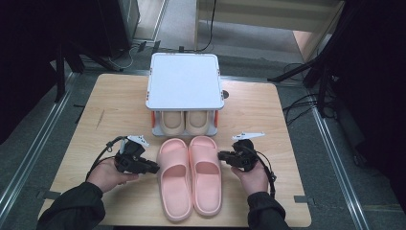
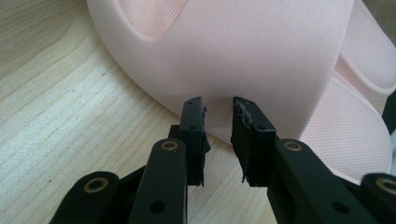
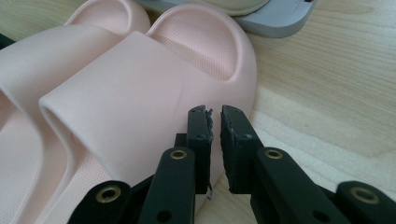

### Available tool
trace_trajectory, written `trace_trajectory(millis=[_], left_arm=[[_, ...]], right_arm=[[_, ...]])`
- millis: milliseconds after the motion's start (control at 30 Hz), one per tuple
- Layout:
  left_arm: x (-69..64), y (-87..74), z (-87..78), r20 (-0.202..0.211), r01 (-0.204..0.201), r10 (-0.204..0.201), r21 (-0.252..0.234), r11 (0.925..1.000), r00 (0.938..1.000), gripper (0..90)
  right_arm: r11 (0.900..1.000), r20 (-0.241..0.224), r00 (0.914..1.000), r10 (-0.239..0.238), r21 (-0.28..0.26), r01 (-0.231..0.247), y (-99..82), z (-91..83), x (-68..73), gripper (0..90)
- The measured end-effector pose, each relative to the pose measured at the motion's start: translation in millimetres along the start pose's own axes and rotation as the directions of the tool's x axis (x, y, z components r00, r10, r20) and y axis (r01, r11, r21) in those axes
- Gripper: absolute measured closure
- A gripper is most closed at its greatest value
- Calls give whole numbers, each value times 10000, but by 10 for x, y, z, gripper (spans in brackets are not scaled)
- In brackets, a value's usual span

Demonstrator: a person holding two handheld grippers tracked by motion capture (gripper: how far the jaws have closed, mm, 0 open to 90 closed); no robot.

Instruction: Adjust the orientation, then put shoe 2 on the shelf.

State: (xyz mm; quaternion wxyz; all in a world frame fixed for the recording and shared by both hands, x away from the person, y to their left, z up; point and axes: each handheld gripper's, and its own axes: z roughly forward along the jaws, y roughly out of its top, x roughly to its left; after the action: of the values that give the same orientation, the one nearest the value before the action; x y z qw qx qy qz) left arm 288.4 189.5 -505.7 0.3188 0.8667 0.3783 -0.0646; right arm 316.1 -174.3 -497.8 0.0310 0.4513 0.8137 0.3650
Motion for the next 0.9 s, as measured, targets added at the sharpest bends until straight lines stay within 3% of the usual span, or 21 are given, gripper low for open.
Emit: trace_trajectory(millis=[167, 300, 533, 633, 767, 900], left_arm=[[19, -6, -36, -20, 65, -66, -269, 9996, 10000, 610], [0, -4, -96, -224, -226, 210, -737, 9970, 9995, 548], [53, -12, -213, -218, 212, -243, -1324, 9910, 9995, 494], [58, -10, -238, -221, 216, -249, -1368, 9904, 9994, 480], [60, -11, -269, -355, 352, -400, -1285, 9911, 9986, 427], [59, -3, -323, -438, 427, -501, -1561, 9868, 9978, 389]], right_arm=[[10000, 62, 10000, -15, -53, 16, 24, 10, -9, 821], [9998, -6, 10000, -15, -221, 15, 41, 8, -24, 789], [9973, -232, 9997, -70, -735, 52, 77, -83, 14, 754], [9961, -331, 9994, -123, -873, 94, 83, -124, 42, 752], [9936, -553, 9981, -286, -1112, 223, 80, -192, 139, 737], [9913, -674, 9960, -591, -1215, 506, 50, -258, 294, 690]])
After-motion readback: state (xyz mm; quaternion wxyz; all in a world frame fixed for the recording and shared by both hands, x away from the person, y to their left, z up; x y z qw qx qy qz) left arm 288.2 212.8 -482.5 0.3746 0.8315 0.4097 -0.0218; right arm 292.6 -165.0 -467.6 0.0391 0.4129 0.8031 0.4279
